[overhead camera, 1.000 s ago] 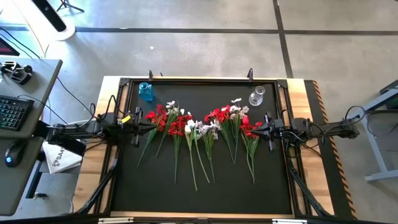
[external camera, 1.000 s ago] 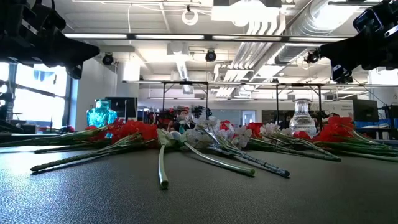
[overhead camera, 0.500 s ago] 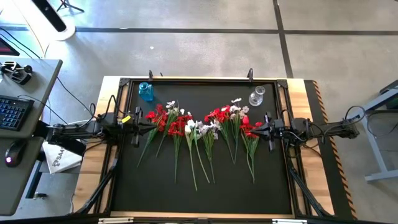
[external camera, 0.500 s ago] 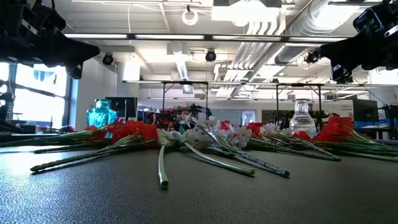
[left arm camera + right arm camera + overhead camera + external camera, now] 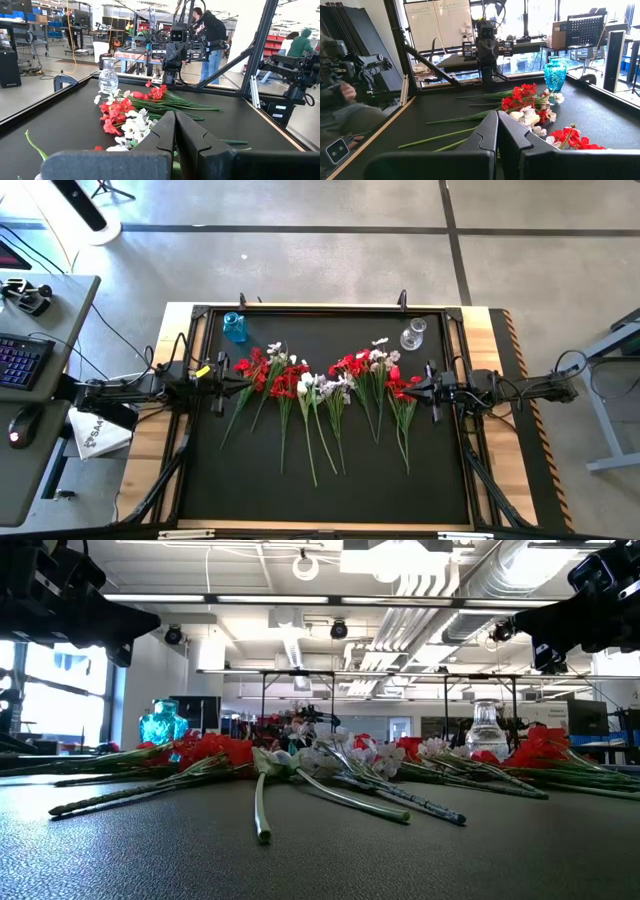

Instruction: Sort flowers into vase by color

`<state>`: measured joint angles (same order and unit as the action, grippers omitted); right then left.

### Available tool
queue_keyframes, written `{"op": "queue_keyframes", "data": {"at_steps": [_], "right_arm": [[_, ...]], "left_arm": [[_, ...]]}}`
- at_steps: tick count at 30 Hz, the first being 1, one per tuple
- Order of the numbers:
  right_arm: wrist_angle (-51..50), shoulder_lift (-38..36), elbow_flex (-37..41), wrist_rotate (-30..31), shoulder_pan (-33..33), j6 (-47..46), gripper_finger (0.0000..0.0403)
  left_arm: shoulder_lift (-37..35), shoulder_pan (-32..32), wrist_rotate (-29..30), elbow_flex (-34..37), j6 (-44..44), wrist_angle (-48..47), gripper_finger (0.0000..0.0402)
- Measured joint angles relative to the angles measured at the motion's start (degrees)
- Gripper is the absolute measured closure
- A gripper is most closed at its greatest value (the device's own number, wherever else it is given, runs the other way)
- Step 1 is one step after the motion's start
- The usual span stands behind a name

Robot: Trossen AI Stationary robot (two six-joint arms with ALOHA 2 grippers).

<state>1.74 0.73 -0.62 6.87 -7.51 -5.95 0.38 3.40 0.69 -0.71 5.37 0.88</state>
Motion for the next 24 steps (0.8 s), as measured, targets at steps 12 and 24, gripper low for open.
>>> {"op": "queue_keyframes", "data": {"at_steps": [12, 24], "right_arm": [[0.00, 0.02, 0.00, 0.02, 0.01, 0.01, 0.0402], [-0.02, 0.02, 0.02, 0.01, 0.01, 0.00, 0.0402]], "left_arm": [[0.00, 0.01, 0.01, 0.00, -0.01, 0.00, 0.0401], [0.02, 0.00, 0.00, 0.00, 0.91, 0.01, 0.0401]]}}
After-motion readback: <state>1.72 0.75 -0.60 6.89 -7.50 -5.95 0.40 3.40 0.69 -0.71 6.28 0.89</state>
